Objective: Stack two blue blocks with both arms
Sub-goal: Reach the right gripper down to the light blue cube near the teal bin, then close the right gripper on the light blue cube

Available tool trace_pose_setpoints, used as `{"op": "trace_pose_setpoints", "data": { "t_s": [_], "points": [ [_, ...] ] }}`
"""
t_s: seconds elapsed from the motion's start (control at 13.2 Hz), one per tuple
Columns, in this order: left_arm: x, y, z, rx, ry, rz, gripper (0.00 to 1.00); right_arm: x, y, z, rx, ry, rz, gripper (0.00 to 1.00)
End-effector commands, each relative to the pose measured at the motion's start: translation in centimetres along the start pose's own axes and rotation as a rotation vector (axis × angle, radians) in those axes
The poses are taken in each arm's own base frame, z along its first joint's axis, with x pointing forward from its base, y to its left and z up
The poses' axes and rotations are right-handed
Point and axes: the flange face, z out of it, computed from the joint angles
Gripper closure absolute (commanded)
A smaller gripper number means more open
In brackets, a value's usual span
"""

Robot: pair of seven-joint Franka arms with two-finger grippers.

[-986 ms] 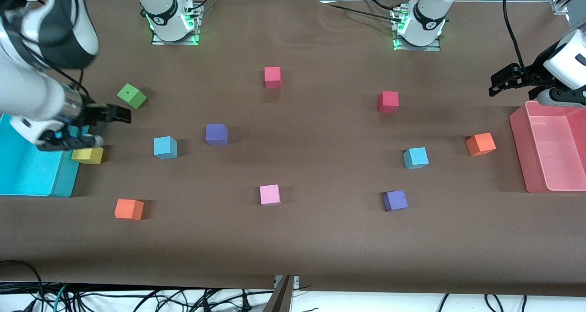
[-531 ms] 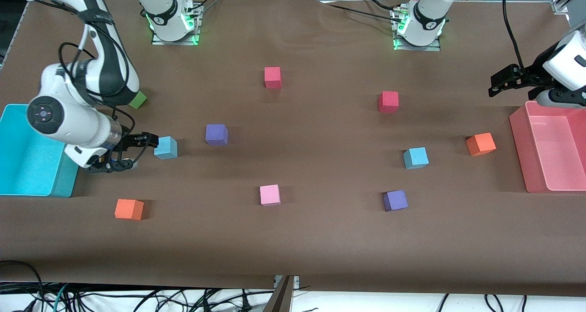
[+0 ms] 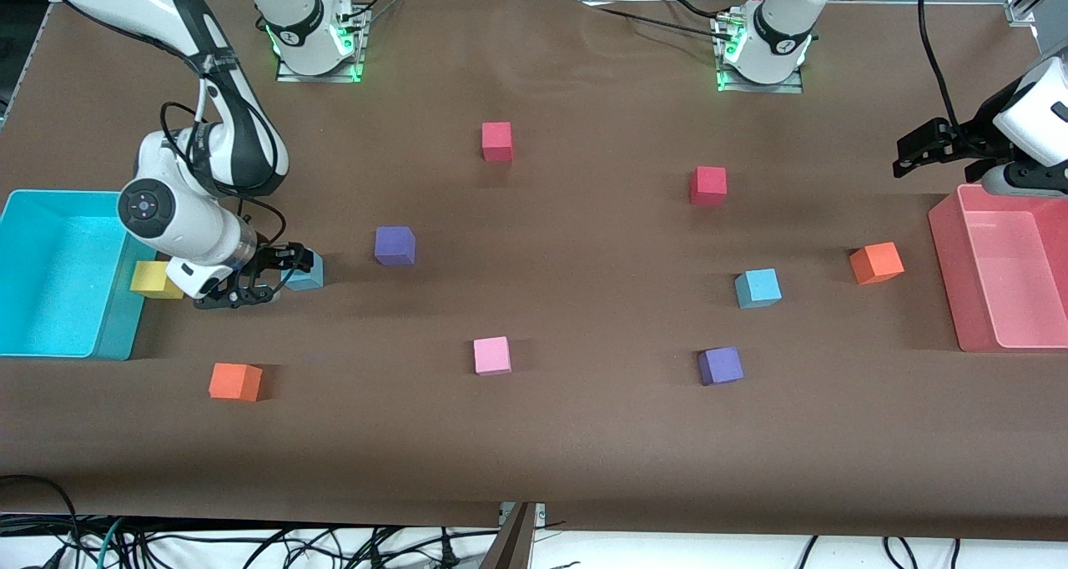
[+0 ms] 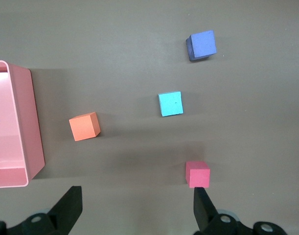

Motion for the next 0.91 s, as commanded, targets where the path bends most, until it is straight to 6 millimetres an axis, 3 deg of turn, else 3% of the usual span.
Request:
{"op": "trace_pose_setpoints", "data": {
  "t_s": [0.0,0.23,0.61,0.68,0.76,0.83],
  "points": [
    [0.0,-0.2,-0.1,-0.02,0.005,0.001,0.0,0.1,-0.4,1.6,-0.011,-0.004,0.009,0.0],
    [0.2,-0.2,0.2,-0.02,0.002,0.001,0.0,0.4,-0.5,4.1,-0.01,-0.005,0.004,0.0],
    [0.3,-0.2,0.3,-0.02,-0.001,0.001,0.0,0.2,-0.6,5.8,-0.009,-0.033,-0.003,0.02],
    [0.4,-0.2,0.6,-0.02,-0.006,0.001,0.0,0.1,-0.6,5.8,-0.009,-0.035,-0.009,0.16],
    [0.5,-0.2,0.6,-0.02,-0.007,0.001,0.0,0.1,-0.6,5.8,-0.009,-0.039,-0.012,0.55],
    [0.5,-0.2,0.6,-0.021,-0.007,0.001,0.0,0.2,-0.6,5.8,-0.009,-0.038,-0.013,0.86]
  ]
}}
